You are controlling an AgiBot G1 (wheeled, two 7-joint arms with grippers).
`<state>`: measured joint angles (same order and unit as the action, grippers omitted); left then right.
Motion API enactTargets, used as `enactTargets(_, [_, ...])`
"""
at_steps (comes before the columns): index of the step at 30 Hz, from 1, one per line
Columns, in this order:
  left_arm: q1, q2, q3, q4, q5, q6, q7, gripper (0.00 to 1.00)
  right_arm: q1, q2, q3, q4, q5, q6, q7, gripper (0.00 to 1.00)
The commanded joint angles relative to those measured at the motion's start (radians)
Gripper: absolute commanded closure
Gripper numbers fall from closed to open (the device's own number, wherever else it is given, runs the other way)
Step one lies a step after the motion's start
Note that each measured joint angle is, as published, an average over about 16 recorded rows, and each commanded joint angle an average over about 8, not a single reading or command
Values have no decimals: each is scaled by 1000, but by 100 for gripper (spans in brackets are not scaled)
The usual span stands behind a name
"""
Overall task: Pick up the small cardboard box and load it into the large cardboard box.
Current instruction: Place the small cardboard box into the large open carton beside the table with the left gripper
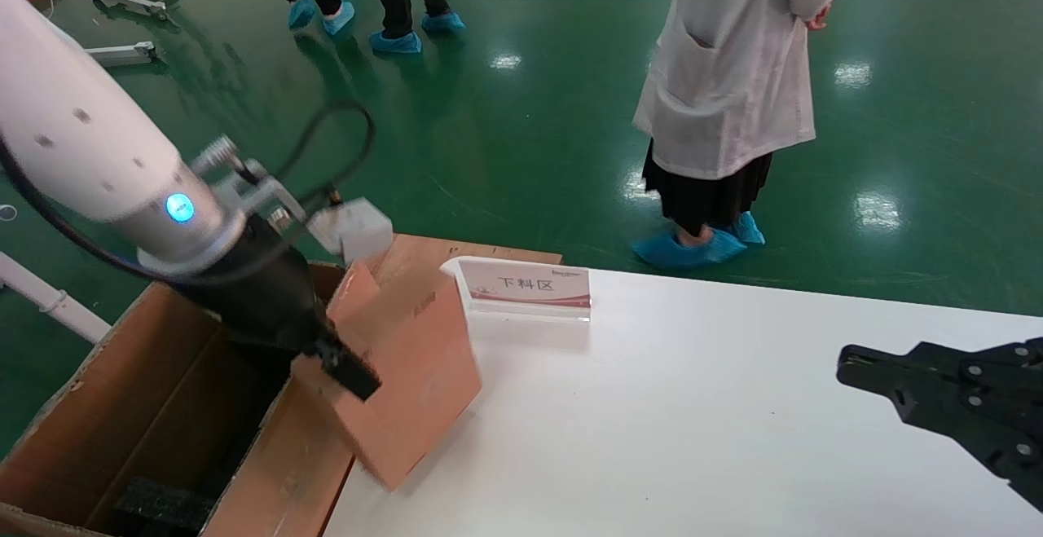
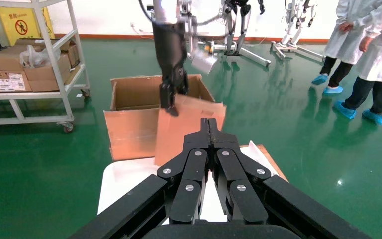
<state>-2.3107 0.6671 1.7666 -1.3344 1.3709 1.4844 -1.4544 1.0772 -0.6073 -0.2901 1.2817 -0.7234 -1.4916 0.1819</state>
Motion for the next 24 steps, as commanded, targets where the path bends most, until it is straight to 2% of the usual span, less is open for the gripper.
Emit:
enactTargets(1, [-24, -10, -13, -1, -14, 5, -9, 100, 0, 0, 0, 0, 0, 0, 0, 100])
enactTargets(13, [-280, -2, -96, 63, -27, 82, -1, 100, 0, 0, -1, 0, 1, 0, 0, 100])
enactTargets(17, [-384, 16, -85, 123, -25, 104, 31, 100, 0, 0, -1, 0, 1, 0, -1, 100])
enactTargets(21, [-485, 31, -28, 185, -27, 113, 73, 100, 0, 0, -1, 0, 1, 0, -1, 100])
enactTargets(24, [-550, 37, 27, 222, -22, 115, 109, 100, 1, 1, -2, 0, 1, 0, -1, 64])
